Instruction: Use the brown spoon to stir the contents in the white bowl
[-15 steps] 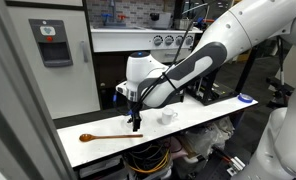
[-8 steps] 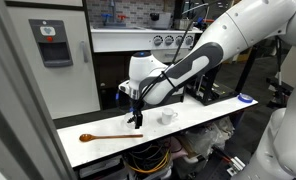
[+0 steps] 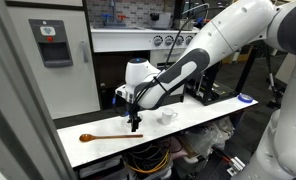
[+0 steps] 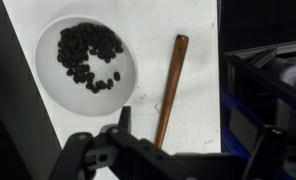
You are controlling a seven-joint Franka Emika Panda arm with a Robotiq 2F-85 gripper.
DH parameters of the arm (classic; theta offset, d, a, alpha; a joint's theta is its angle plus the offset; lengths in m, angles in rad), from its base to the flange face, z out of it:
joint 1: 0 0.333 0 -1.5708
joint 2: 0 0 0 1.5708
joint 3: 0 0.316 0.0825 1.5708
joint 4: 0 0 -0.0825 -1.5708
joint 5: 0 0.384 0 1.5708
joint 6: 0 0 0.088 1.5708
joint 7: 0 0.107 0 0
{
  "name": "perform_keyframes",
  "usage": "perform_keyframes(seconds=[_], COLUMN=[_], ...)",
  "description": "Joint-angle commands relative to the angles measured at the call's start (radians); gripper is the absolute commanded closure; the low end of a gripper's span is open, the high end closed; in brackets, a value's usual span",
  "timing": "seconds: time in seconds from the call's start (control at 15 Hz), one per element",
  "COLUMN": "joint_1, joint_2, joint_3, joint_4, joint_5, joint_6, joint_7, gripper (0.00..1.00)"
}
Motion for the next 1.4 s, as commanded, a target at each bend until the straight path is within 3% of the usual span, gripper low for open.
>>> perform_keyframes(seconds=[0.0,0.6,1.33], joint_1=[-0.010,0.008,0.049], joint_2=[0.076,0.267,0.397], joint_3=[0.021,0.050,0.045], joint_4=[0.092,0.288,0.421], joint_5=[-0.026,-0.033,-0.096], joint_6=[0.010,-0.036,-0.112], joint_7=[-0.002,0.031,0.138], gripper=[0.00,0.00,0.00])
